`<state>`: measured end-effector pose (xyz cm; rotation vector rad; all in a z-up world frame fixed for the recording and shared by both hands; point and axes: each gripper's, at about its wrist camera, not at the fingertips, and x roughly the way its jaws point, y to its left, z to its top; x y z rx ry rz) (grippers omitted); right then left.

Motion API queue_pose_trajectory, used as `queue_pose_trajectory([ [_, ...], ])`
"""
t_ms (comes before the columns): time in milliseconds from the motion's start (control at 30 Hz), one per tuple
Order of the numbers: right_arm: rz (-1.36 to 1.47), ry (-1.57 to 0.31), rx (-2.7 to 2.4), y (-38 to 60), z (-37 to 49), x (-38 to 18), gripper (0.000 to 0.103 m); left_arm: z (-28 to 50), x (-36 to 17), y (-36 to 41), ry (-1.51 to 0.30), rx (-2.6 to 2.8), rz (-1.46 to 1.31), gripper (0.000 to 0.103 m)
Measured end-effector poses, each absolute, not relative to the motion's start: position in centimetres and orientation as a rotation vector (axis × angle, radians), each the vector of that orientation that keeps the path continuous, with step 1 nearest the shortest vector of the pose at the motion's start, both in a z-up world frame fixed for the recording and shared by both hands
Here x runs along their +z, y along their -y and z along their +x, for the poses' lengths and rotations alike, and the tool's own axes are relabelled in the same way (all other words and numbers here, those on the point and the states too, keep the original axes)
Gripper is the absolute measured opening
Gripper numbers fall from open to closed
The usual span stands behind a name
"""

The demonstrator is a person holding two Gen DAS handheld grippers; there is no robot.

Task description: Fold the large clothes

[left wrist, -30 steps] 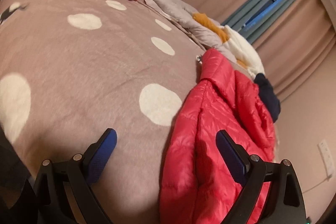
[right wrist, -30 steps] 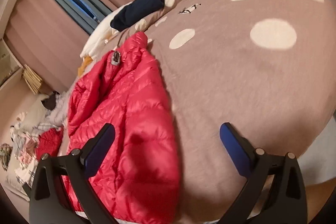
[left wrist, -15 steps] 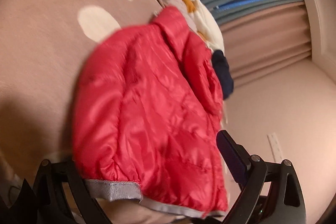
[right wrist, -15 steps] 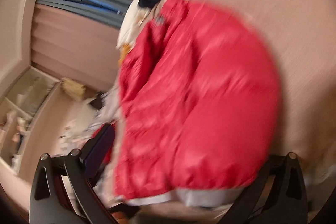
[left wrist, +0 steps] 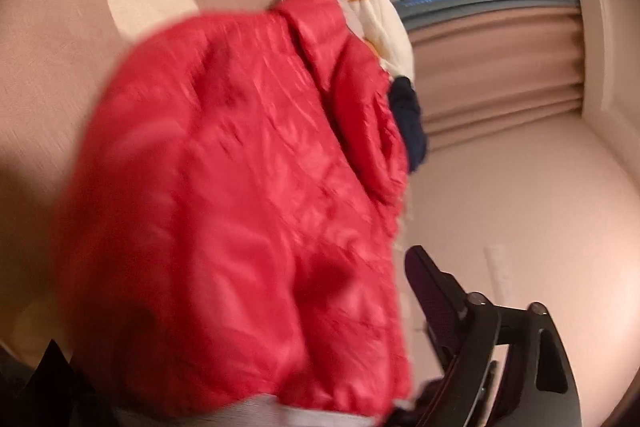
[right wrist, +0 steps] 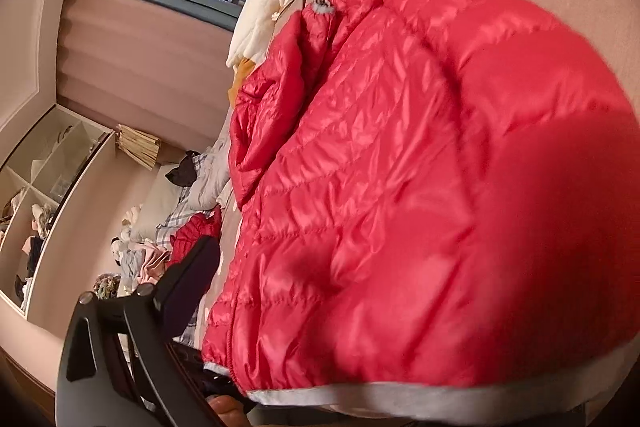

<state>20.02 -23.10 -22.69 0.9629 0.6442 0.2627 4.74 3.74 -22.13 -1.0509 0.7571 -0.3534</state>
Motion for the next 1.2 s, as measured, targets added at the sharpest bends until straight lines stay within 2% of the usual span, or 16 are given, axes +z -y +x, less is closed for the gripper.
queue_pose_trajectory([
  [100, 0.966, -0.641, 0.239, 22.6, 17.9, -22.7, 0.094, 4.7, -22.1, -4.2, -0.736, -0.261, -1.003, 0.077],
  [367, 0.902, -0.633, 0.147, 22.0, 14.3, -23.0, 0.074, 5.7, -22.3, -2.8, -0.751, -0.235, -0.894, 0.074],
  [400, 0.889, -0.631, 0.136, 22.2, 13.9, -23.1, 0.067, 5.8, -22.4, -2.8, -0.757, -0.225, -0.886, 0.068],
  [433, 0.872, -0.633, 0.118, 22.2, 13.4, -23.1, 0.063, 5.9, -22.5, -2.9, -0.765, -0.208, -0.872, 0.057],
  [467, 0.855, -0.633, 0.099, 22.4, 12.9, -23.2, 0.051, 5.8, -22.8, -3.1, -0.767, -0.175, -0.860, 0.049],
  [500, 0.847, -0.635, 0.079, 22.5, 12.4, -23.4, 0.036, 5.5, -23.1, -3.3, -0.767, -0.141, -0.847, 0.031],
  [533, 0.846, -0.640, 0.049, 22.8, 11.9, -23.8, 0.029, 5.4, -23.2, -3.3, -0.765, -0.098, -0.803, 0.026],
  [567, 0.860, -0.639, 0.044, 23.4, 11.2, -24.0, 0.020, 5.3, -23.1, -2.9, -0.752, -0.087, -0.755, 0.026],
  [600, 0.879, -0.631, 0.051, 23.8, 10.7, -24.3, 0.016, 5.1, -22.9, -2.5, -0.743, -0.072, -0.731, 0.025],
  [767, 0.757, -0.635, 0.006, 23.4, 8.9, -23.6, 0.012, 4.7, -21.9, 0.0, -0.704, 0.044, -0.479, 0.025],
  [933, 0.704, -0.628, 0.006, 24.1, 6.5, -22.4, 0.013, 3.3, -19.8, 0.3, -0.634, 0.153, -0.345, 0.024],
  [1200, 0.588, -0.501, 0.035, 27.2, 3.8, -16.6, 0.013, 2.2, -16.9, -1.3, -0.596, 0.069, -0.420, 0.019],
])
